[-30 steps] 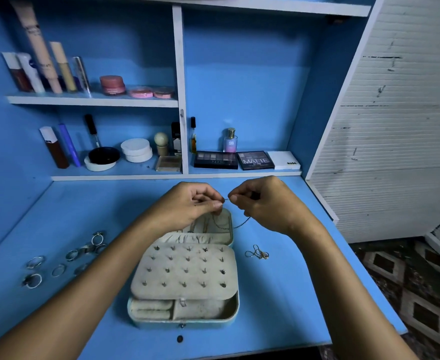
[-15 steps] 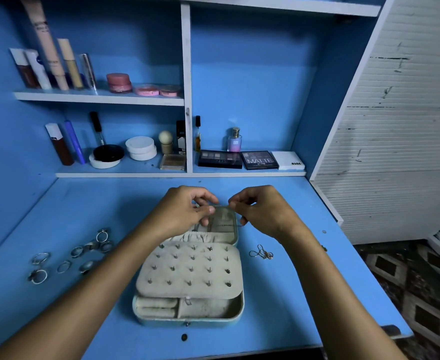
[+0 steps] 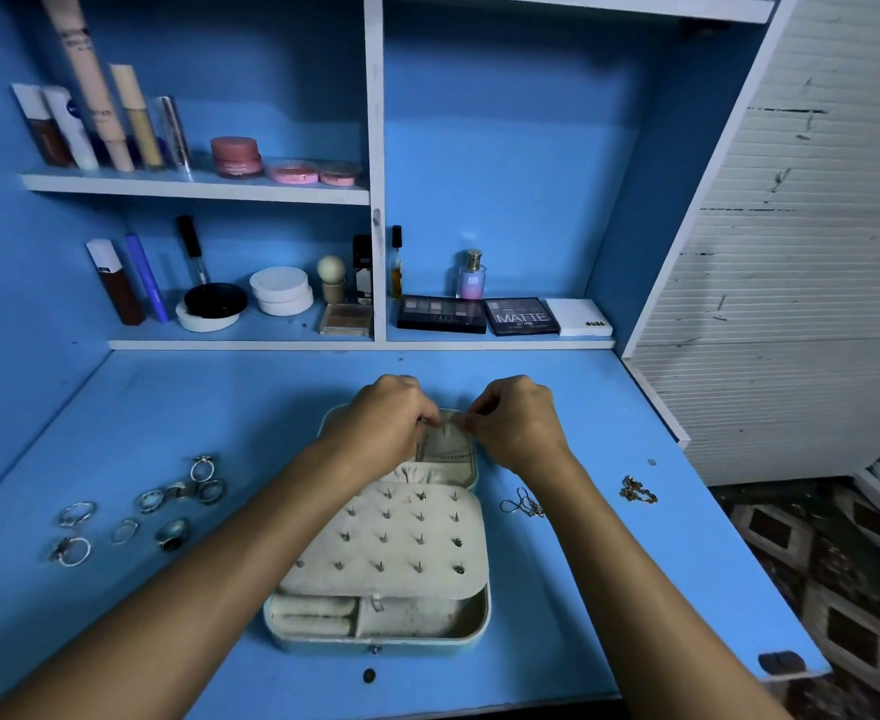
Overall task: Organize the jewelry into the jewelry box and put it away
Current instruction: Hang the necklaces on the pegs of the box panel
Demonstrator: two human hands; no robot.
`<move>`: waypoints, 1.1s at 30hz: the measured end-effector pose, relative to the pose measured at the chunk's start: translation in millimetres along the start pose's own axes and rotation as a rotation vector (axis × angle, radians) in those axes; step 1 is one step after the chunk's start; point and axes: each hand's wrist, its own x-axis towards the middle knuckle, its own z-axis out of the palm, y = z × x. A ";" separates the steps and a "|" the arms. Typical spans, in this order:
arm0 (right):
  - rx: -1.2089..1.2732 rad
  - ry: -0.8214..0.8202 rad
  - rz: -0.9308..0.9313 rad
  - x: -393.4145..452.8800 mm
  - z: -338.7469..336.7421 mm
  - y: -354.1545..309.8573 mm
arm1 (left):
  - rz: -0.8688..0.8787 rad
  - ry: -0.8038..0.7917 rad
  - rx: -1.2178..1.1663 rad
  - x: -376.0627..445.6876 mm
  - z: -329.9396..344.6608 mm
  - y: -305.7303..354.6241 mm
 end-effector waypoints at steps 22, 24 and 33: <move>-0.079 0.034 0.081 4.0 12.5 -5.3 | -0.097 -0.178 0.080 8.1 -5.9 18.6; -0.094 0.003 0.084 2.2 8.1 -5.3 | -0.111 -0.190 0.018 6.8 -7.1 16.9; -0.032 0.013 0.062 -2.8 0.1 -6.2 | -0.229 -0.154 -0.435 -0.4 -11.4 11.3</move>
